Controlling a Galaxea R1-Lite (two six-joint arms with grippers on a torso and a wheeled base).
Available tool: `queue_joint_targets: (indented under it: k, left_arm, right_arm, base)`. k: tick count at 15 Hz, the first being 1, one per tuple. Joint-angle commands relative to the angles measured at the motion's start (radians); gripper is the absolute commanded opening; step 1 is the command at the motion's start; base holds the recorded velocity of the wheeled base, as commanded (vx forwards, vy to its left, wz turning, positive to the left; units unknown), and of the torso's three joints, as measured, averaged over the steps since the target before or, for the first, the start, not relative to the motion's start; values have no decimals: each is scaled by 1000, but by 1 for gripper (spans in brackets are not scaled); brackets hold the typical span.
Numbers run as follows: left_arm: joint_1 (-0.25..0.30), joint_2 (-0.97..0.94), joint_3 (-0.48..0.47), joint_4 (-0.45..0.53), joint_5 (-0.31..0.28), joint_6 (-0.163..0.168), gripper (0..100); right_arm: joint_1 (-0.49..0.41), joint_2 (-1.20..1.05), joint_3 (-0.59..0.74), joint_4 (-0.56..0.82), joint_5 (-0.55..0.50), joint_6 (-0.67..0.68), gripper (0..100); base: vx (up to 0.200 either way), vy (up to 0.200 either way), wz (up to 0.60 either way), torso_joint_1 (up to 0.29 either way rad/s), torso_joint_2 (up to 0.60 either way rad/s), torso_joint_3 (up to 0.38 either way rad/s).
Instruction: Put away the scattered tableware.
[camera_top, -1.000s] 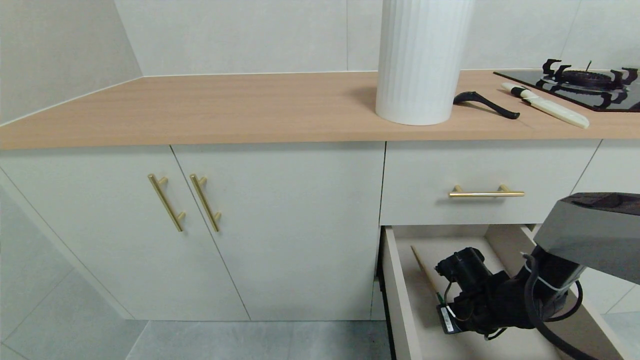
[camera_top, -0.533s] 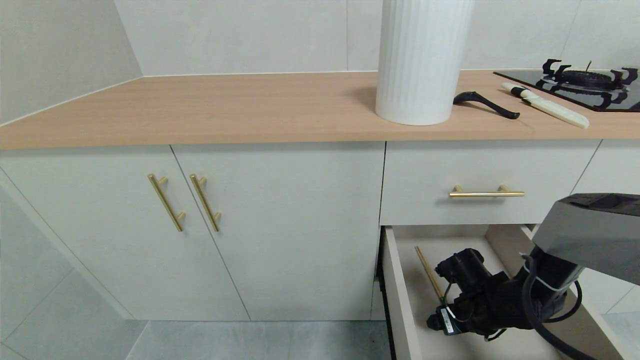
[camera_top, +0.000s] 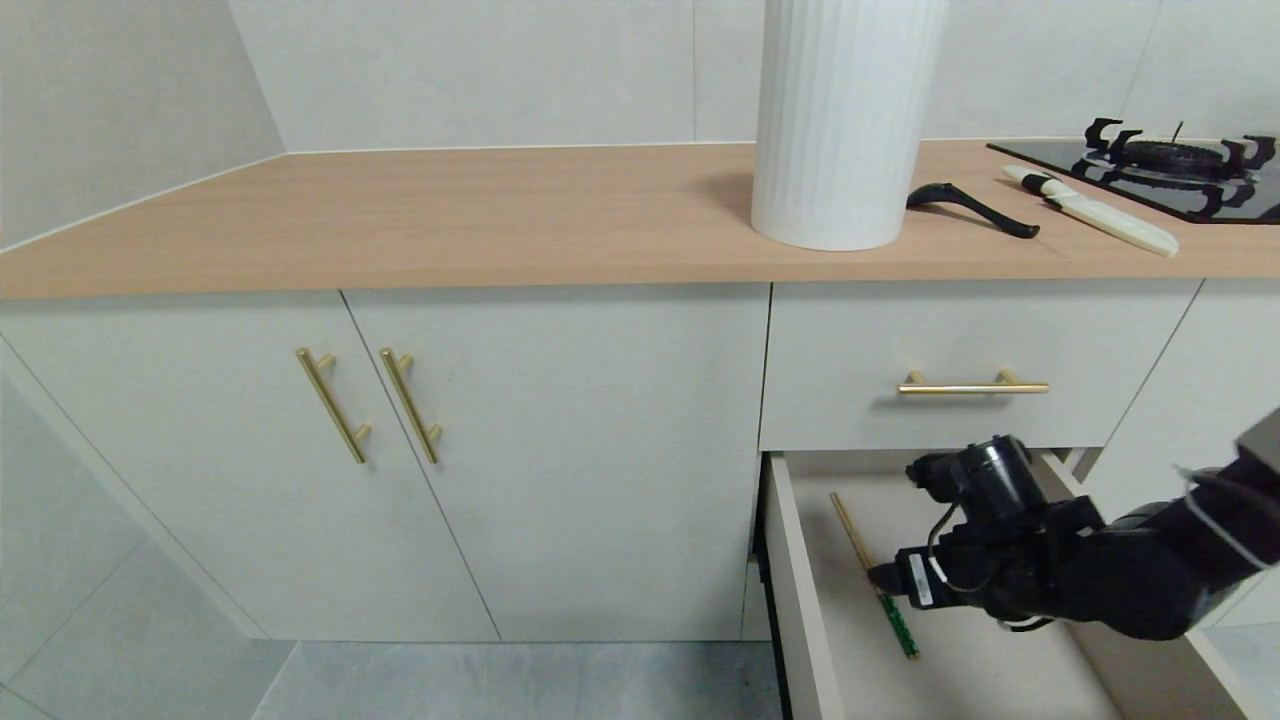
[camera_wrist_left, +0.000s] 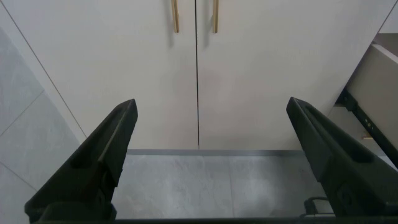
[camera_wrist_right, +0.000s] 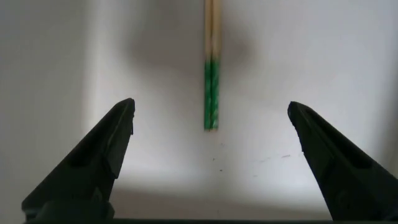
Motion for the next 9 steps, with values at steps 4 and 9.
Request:
queue_joint_targets:
  k: [4,9]
  left_arm:
    - [0,0,0,0,0,1,100]
    - [0,0,0,0,0,0,100]
  right_arm:
    - [-57,-390,34,-1,-8,-89,100]
    - [-86,-506,27,-4,-6,-135,100]
  base:
    - [0,0,0,0,0,0]
    - [0,0,0,0,0,0]
